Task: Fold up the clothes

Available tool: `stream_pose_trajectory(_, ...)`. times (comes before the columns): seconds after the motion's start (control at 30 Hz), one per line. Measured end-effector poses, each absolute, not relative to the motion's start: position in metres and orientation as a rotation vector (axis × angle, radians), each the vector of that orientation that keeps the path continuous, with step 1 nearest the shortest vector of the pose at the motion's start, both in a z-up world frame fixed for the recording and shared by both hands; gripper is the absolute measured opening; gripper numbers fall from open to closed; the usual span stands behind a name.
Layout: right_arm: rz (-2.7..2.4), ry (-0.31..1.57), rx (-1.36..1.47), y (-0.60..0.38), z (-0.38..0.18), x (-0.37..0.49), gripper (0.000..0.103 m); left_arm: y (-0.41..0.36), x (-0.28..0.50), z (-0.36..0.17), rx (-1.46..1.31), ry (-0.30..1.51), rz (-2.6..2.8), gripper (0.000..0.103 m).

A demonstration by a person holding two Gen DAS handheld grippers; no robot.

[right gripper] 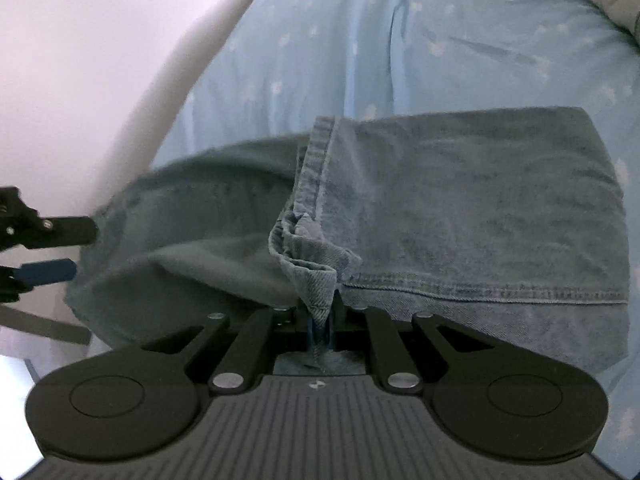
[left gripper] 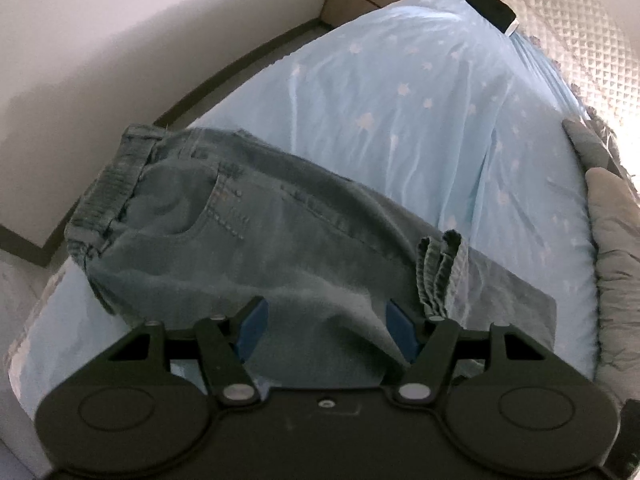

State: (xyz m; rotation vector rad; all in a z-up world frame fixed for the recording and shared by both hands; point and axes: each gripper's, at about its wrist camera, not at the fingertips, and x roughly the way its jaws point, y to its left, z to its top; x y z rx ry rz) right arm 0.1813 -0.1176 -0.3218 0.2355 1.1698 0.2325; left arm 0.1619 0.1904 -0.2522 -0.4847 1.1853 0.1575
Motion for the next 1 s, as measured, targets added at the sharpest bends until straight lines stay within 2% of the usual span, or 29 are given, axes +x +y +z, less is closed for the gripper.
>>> stream_pose_trajectory(0.07, 0.219, 1.189, 0.223, -0.115, -0.321, 0.183, 0.014, 0.188, 0.159, -0.247, -0.454, 1.194, 0.18, 0.062)
stream_pose_trajectory(0.1, 0.219, 1.196, 0.232, -0.115, -0.321, 0.186, 0.023, 0.187, 0.157, -0.243, -0.436, 1.193, 0.189, 0.062)
stream_pose_trajectory(0.13, 0.238, 1.195, 0.254, -0.115, -0.319, 0.187, 0.045, 0.185, 0.157, -0.24, -0.434, 1.186, 0.188, 0.062)
stream_pose_trajectory(0.2, 0.284, 1.176, 0.296, -0.117, -0.313, 0.186, 0.07, 0.182, 0.156, -0.234, -0.436, 1.178, 0.183, 0.062)
stream_pose_trajectory(0.4, 0.316, 1.133, 0.36, -0.147, -0.301, 0.175, 0.071, 0.151, 0.166, -0.235, -0.384, 1.19, 0.123, 0.062)
stream_pose_trajectory(0.6, 0.14, 1.1, 0.426, -0.22, -0.305, 0.168, 0.071, 0.102, 0.179, -0.249, -0.291, 1.25, 0.037, 0.063)
stream_pose_trajectory(1.0, -0.132, 1.096, 0.656, -0.34, -0.35, 0.168, 0.071, 0.045, 0.199, -0.301, -0.078, 1.343, -0.03, 0.063)
